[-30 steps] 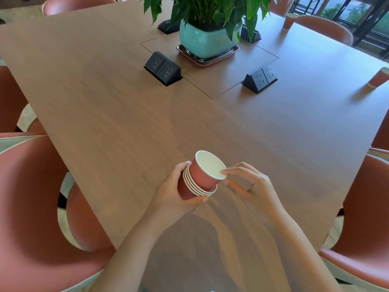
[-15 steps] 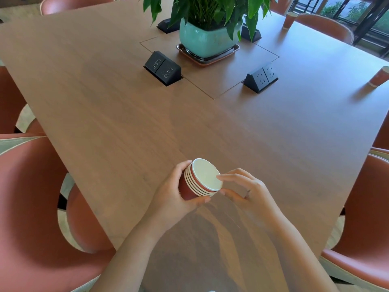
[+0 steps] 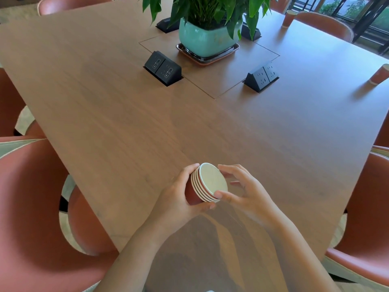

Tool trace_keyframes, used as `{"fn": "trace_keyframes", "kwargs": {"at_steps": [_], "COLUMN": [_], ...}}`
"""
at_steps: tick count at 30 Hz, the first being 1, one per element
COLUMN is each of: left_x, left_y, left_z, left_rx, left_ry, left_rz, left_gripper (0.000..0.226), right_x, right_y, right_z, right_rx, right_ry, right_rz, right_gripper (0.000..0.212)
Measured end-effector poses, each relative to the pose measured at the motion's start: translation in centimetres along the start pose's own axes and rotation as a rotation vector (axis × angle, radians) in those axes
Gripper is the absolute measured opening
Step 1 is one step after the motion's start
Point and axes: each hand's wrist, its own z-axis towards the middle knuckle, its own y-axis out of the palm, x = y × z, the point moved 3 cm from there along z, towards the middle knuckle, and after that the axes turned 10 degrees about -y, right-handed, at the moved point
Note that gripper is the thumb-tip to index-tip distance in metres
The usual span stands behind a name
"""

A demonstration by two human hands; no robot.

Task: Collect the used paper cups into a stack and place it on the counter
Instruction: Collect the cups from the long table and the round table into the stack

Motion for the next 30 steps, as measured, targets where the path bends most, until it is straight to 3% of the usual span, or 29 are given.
{"fn": "trace_keyframes", "kwargs": {"at_steps": [13,20,26,30], "left_x": [-1.2,-1.5,-1.2,-0.7], "left_y": [-2.8,-3.4,-3.1,-1.7], "left_z": [1.2,2.3,3.1,3.4], "left_rx": [0.003,-0.095,-0.173,-0.203], "left_ry": [0.036,0.064,0.050,0.043], "left_rz": [0.063,0.062,-0.001,-0.067], "left_gripper": [0.084,0.084,0.074,0.075], "right_x": [-0.4,0.1,0.0,0.3], "right_y": [3.2,4.3,3.8,1.9], "right_z": [0.8,0.9,-0.3,-2.5], "right_rx": [0.062,0.159,0.290,0.405], "right_ry": [0.055,0.076,0.086,0.140], "right_rz": [0.091,0.120,0.080,-0.093], "right_gripper": [0.054,0.052,0.043,0.055]}}
